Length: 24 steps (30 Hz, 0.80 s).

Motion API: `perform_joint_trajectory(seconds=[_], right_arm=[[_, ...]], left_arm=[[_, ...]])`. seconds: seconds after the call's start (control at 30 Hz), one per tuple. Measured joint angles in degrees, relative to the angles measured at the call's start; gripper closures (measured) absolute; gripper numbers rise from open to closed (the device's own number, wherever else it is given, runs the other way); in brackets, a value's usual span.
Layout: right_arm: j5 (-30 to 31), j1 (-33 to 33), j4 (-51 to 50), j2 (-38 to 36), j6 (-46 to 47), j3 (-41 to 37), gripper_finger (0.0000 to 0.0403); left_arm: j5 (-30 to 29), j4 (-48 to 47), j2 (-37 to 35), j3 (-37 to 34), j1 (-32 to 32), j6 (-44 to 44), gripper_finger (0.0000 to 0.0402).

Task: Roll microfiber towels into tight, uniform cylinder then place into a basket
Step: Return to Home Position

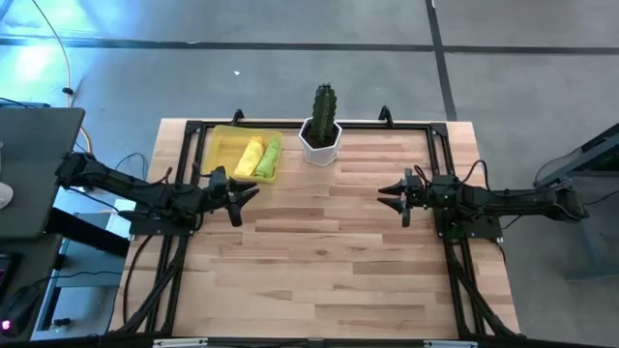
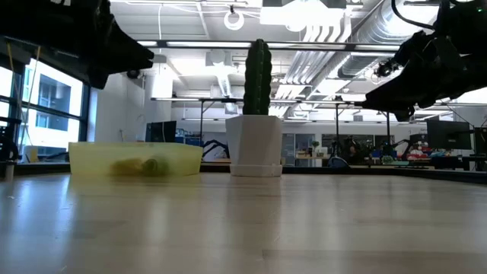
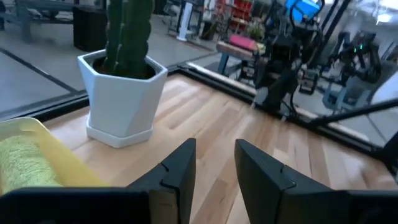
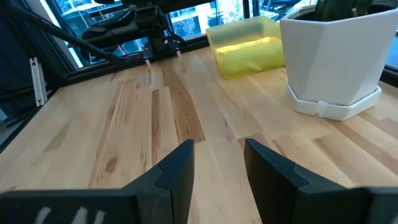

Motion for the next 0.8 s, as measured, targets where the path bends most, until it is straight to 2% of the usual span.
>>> perform_joint_trajectory(seconds=[0.17,0.3,0.43,0.6,0.8], right_arm=[[0.0,0.0,0.0,0.0,0.0,0.0,0.0269],[0.0,0.0,0.0,0.0,0.0,0.0,0.0269],[0.0,0.0,0.0,0.0,0.0,0.0,0.0269],[0.0,0.0,0.0,0.0,0.0,0.0,0.0269],[0.0,0.0,-0.4,0.0,0.0,0.0,0.0269]], left_arm=[[-0.5,6.1,0.0,-4.3,0.0,-1.4,0.0302],[-1.0,6.5,0.0,-6.7,0.0,-2.8,0.0302],[-4.3,6.3,0.0,-8.9,0.0,-5.6,0.0302],[-5.6,6.3,0.0,-12.2,0.0,-10.3,0.0302],[-8.1,1.3,0.0,-12.7,0.0,-14.5,0.0302]])
